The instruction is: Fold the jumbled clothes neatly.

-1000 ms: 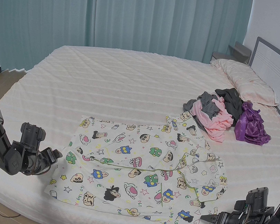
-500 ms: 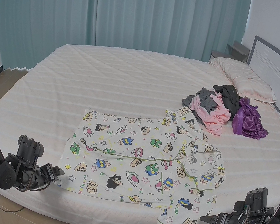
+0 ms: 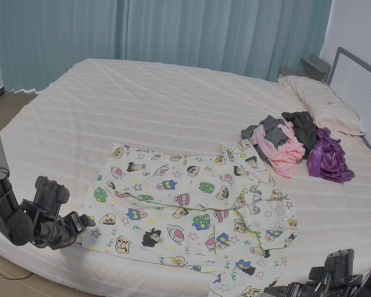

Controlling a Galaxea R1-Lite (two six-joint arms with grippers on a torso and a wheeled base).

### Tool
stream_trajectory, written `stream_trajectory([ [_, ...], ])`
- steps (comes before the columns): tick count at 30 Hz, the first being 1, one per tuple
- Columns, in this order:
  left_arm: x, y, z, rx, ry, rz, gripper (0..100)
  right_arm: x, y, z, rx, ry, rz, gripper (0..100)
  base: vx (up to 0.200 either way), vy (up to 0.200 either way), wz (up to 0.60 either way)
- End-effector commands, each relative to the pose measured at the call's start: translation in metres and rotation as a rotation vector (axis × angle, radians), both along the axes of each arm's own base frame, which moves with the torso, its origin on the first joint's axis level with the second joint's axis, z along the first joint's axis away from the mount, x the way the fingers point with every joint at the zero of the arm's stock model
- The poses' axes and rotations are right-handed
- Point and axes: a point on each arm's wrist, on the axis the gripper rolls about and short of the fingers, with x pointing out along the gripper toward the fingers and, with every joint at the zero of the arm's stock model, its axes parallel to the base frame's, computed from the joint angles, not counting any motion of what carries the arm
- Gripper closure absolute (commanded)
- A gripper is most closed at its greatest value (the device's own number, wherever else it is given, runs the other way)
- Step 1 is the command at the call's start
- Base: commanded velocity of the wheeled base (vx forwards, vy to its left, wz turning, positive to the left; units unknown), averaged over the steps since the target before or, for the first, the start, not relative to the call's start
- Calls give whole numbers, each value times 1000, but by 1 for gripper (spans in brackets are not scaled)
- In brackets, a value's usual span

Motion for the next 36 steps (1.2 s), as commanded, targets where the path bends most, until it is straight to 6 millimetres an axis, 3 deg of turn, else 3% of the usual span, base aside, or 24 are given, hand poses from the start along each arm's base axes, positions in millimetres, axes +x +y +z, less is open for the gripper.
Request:
stream_trajectory([
  [1,5,-2,-8,4,21,-2,100,-5,-1,-1,-4,18,3,0,0,0,0],
  [13,-5,2,-8,9,7,5,100,-1,6,-4,3,8,33,0,0,0,0],
  [22,-15,5,15,25,-152,47,100,31,19,-25,-31,-118,10,0,0,0,0],
  [32,-15,6,16,39,-160,56,100,59,28,-33,-23,-183,-3,0,0,0,0],
  [33,-15,6,17,38,-162,57,100,63,29,-31,-17,-202,-6,100,0,0,0],
  [36,-15,6,17,38,-162,57,100,70,30,-25,-6,-245,-14,100,0,0,0],
])
